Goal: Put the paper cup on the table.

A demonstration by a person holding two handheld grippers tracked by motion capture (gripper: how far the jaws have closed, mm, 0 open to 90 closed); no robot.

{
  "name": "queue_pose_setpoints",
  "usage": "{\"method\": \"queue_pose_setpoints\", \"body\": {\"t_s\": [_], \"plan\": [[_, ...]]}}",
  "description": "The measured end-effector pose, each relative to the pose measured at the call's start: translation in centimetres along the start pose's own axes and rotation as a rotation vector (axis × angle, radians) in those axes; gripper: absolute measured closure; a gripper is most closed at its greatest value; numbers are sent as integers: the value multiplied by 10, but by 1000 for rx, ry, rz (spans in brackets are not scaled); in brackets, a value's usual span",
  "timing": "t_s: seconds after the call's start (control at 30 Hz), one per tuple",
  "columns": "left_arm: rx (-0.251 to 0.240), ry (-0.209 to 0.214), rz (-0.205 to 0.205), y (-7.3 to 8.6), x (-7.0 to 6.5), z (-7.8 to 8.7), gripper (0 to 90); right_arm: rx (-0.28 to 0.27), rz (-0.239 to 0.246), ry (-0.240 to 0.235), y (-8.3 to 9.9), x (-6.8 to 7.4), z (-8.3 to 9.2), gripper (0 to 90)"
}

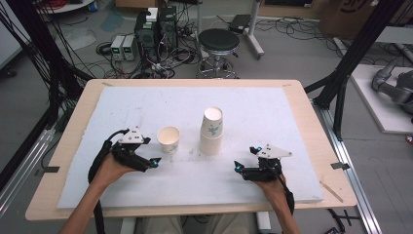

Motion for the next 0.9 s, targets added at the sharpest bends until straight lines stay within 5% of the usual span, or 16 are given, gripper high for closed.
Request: {"method": "queue_pose_setpoints", "body": {"t_s": [0.63,0.9], "plan": [[-238,-120,107,29,-9,31,141,-6,-20,-22,0,-1,1,174],[-300,-162,112,34,-6,38,142,-20,-19,-10,-1,-1,2,174]]}}
Point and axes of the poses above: each handheld gripper's, and its own axes: z roughly backward along the jaws, y roughly out of its underside, x roughly to its left, the point moved 9 cm from there along -z, roughly forward along the jaws, and after that the axes turned 5 degrees about -x, right-handed, at the moved point
